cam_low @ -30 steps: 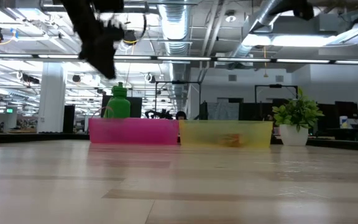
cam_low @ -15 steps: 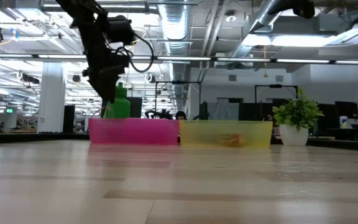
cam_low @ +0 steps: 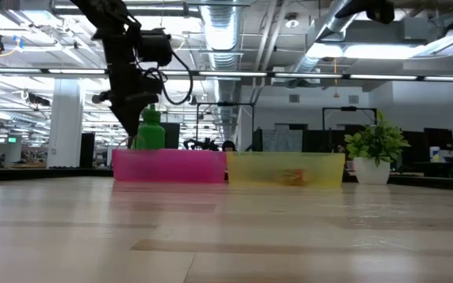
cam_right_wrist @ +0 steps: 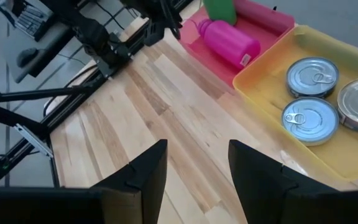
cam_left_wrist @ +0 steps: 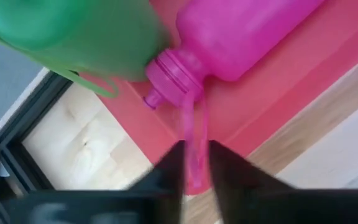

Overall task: Pick & Place Food Item
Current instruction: Adjust the pink tumbler

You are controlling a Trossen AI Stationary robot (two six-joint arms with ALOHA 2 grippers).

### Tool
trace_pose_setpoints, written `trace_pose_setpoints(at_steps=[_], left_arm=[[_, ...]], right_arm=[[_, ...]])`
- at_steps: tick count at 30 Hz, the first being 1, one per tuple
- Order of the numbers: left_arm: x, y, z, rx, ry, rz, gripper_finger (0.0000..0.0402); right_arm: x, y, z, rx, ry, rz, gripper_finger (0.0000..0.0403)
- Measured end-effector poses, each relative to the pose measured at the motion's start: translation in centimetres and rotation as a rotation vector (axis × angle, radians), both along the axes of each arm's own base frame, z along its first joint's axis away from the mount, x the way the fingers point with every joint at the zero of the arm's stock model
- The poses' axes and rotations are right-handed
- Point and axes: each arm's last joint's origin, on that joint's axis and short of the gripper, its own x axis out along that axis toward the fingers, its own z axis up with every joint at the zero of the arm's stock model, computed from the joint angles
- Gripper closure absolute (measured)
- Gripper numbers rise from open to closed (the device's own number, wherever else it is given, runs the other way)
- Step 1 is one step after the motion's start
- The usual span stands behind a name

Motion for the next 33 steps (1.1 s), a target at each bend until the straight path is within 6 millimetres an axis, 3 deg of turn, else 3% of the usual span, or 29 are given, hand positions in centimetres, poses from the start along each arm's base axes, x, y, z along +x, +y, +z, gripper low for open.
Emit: trace_pose_setpoints(at_steps=[2, 5, 12, 19, 23, 27, 33], left_arm=[[-0.1, -0.1, 0.4, 0.011, -0.020, 0.002, 0.0382], [-0.4, -0.3, 1.4, 0.045, -0.058, 0.001, 0.0396], [-1.5, -1.0, 3.9, 0.111, -0.165, 0.001, 0.0401], [-1.6, -1.1, 4.1, 0.094, -0.188, -0.009, 0.0392], [-1.6, -0.9, 4.1, 0.059, -0.226, -0.030, 0.0343], [-2.5, 0.3, 4.1, 0.043, -0.236, 0.022, 0.0262], [-2.7, 2.0, 2.3, -0.061, -0.195, 0.049, 0.0164]], right_arm=[[0.2, 0.0, 0.0, -0.001, -0.003, -0.001, 0.0237], [0.7, -0.1, -0.2, -0.007, 0.004, -0.010, 0.0237], [3.5, -0.5, -1.8, -0.048, 0.108, 0.021, 0.0237], [6.8, -0.7, -4.4, -0.045, 0.246, 0.080, 0.0232], [7.5, -0.6, -5.2, 0.002, 0.274, 0.127, 0.0223], [7.6, -0.5, -5.2, 0.030, 0.271, 0.155, 0.0214], [7.4, -0.5, -4.9, 0.063, 0.245, 0.126, 0.0209]])
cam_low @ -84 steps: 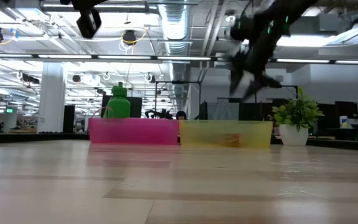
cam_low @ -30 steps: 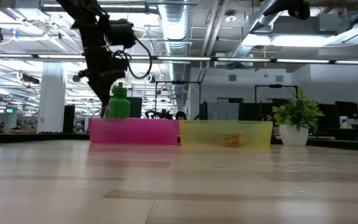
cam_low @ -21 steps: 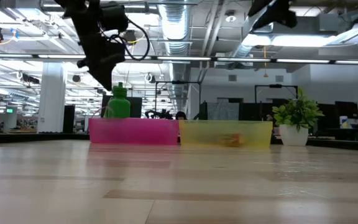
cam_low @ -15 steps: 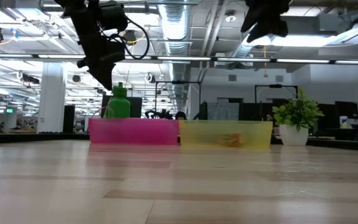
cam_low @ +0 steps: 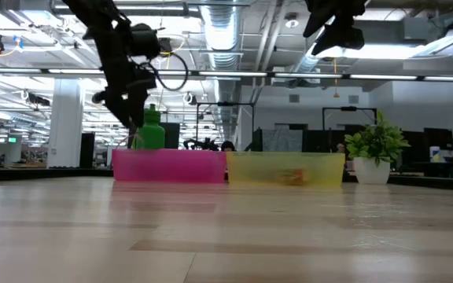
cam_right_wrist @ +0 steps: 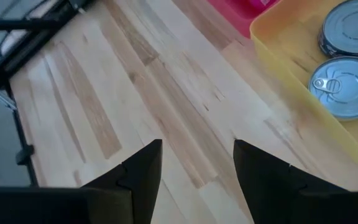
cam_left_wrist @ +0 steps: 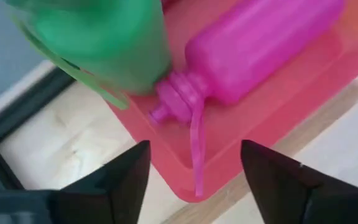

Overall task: Pick & Place Food Item
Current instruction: Adjust the pink tumbler

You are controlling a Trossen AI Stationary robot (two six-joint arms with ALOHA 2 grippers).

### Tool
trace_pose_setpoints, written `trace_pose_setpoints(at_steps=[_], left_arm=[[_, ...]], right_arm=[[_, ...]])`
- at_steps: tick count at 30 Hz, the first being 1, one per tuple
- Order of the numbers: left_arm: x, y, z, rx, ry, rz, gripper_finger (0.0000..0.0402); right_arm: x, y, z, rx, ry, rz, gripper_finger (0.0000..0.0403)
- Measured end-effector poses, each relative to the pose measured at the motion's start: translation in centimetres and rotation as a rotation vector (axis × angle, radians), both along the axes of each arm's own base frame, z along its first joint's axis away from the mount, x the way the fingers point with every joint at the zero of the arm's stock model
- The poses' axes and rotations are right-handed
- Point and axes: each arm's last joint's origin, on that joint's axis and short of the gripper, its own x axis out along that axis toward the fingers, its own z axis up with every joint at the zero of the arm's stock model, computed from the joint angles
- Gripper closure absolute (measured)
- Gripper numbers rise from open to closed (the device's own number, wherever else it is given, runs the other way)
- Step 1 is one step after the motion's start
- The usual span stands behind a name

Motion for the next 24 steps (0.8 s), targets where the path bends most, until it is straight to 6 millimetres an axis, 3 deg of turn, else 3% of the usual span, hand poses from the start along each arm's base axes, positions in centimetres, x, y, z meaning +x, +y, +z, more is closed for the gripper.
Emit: trace_pose_setpoints(at_steps=[5, 10, 13, 20, 24], left_arm=[[0.5, 0.9, -1.7, 0.004, 0.107, 0.008, 0.0141], [1.0, 1.1, -2.6, -0.028, 0.118, -0.003, 0.0154], [1.2, 1.1, -2.7, -0.039, 0.093, -0.014, 0.0196], [1.7, 1.6, -3.5, -0.044, 0.093, -0.017, 0.0356], [1.9, 1.7, -4.0, -0.058, 0.100, -0.019, 0.0396]], right_arm=[[0.0, 0.0, 0.0, 0.009, -0.001, -0.011, 0.0211], [0.0, 0.0, 0.0, 0.008, -0.001, -0.012, 0.0213], [0.0, 0.0, 0.0, 0.007, 0.000, -0.013, 0.0213], [0.1, 0.1, 0.0, 0.018, -0.001, -0.022, 0.0214], [0.1, 0.5, 0.0, 0.019, -0.002, -0.005, 0.0217]])
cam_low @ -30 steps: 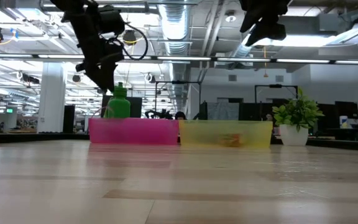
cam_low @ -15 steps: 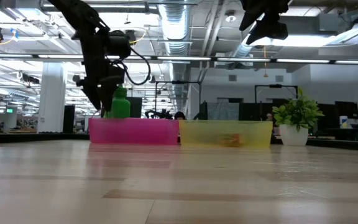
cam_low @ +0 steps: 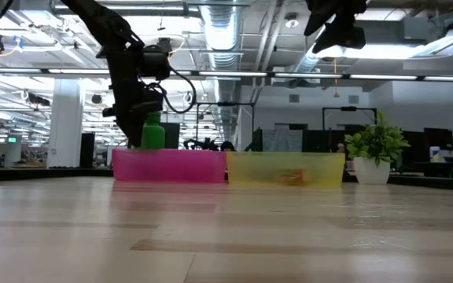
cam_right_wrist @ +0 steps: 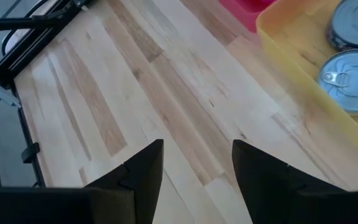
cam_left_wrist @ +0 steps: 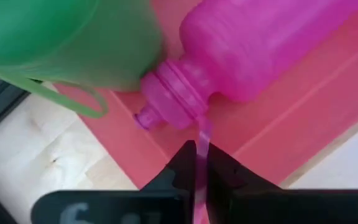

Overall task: Pick & Place Food Item
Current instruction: Adjust the pink tumbler

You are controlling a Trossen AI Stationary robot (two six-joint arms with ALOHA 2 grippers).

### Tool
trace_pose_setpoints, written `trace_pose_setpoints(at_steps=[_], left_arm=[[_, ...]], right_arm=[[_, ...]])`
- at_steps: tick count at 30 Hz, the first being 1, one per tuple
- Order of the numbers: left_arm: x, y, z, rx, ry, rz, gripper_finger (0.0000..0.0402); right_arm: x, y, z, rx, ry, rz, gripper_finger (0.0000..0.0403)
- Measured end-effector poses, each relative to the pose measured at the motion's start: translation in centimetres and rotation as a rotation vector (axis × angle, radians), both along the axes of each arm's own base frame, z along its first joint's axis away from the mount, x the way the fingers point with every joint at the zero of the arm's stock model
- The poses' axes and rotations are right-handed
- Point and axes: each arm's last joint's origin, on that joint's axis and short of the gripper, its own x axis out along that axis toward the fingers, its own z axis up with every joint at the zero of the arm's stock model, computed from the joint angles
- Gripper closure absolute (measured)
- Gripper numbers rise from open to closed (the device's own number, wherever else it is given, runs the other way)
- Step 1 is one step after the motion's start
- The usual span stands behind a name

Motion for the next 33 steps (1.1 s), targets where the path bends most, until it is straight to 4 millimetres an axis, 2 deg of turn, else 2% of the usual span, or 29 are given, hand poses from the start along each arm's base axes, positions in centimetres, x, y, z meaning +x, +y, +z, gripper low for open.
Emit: trace_pose_setpoints(at_steps=[4, 11, 15, 20, 27, 33], left_arm=[[-0.2, -0.2, 0.5, 0.003, -0.018, -0.006, 0.0400], [-1.6, -1.4, 4.2, 0.111, -0.120, 0.002, 0.0400], [-2.4, -2.1, 5.9, 0.155, -0.176, 0.008, 0.0401], [-2.7, -2.4, 7.6, 0.180, -0.235, 0.020, 0.0401], [-1.7, -2.5, 8.9, 0.187, -0.280, 0.016, 0.0401], [-1.4, -2.7, 10.2, 0.206, -0.303, 0.014, 0.0401]], right_arm=[[0.1, 0.4, 0.1, -0.001, -0.012, 0.016, 0.0222], [0.8, 0.5, 0.7, -0.025, -0.100, 0.041, 0.0230], [1.8, 0.3, 0.5, -0.084, -0.134, 0.059, 0.0227], [3.8, -0.4, -1.1, -0.159, -0.090, 0.086, 0.0206], [5.9, -1.6, -3.4, -0.189, -0.023, 0.100, 0.0157], [6.4, -1.4, -2.9, -0.257, -0.084, 0.163, 0.0153]])
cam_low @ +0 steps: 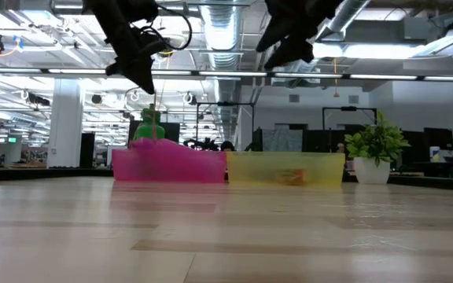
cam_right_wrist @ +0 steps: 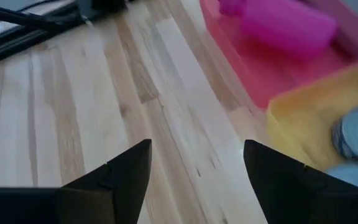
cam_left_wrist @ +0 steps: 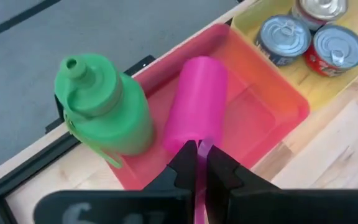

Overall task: Pick & Place Food Item
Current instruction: Adjust the pink tumbler

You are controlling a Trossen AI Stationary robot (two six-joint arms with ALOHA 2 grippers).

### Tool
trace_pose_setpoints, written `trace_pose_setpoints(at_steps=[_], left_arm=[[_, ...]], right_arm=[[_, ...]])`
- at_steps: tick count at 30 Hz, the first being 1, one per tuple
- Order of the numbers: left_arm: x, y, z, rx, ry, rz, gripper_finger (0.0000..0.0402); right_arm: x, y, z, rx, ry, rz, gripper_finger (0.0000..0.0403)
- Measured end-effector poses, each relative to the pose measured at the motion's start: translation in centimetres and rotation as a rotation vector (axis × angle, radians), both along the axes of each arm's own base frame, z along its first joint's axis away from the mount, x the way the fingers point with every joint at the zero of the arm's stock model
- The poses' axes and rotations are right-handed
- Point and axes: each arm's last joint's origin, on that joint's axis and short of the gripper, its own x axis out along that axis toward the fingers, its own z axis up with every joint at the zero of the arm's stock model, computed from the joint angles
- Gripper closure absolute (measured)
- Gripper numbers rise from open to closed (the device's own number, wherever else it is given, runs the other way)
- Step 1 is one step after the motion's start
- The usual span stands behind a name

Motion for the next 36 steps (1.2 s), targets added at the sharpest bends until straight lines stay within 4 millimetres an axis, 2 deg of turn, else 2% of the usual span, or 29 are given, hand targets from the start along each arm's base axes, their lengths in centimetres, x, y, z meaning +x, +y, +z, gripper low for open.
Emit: trace_pose_setpoints(at_steps=[6, 11, 17, 22, 25, 32, 36], left_arm=[[0.2, 0.1, 2.1, 0.034, -0.055, 0.011, 0.0401], [0.3, 0.2, 3.7, 0.060, -0.099, -0.004, 0.0401], [0.8, 0.6, 4.8, 0.074, -0.077, -0.037, 0.0401], [2.7, 1.9, 5.0, 0.043, -0.036, -0.054, 0.0401], [4.0, 2.7, 4.9, 0.029, -0.021, -0.070, 0.0401], [6.2, 4.0, 7.1, 0.082, -0.046, -0.111, 0.0401], [6.8, 4.7, 7.3, 0.084, -0.047, -0.103, 0.0401]], right_arm=[[0.7, -0.4, 0.8, -0.089, -0.093, 0.054, 0.0153], [2.2, -0.8, -0.1, -0.206, -0.107, 0.140, 0.0153], [2.1, -2.5, 0.3, -0.215, -0.145, 0.076, 0.0153], [1.4, -2.8, 1.3, -0.222, -0.174, 0.067, 0.0153], [1.4, -2.8, 1.0, -0.221, -0.152, 0.069, 0.0153], [1.4, -2.8, 1.0, -0.219, -0.150, 0.071, 0.0153], [1.3, -2.9, 0.9, -0.218, -0.137, 0.071, 0.0153]])
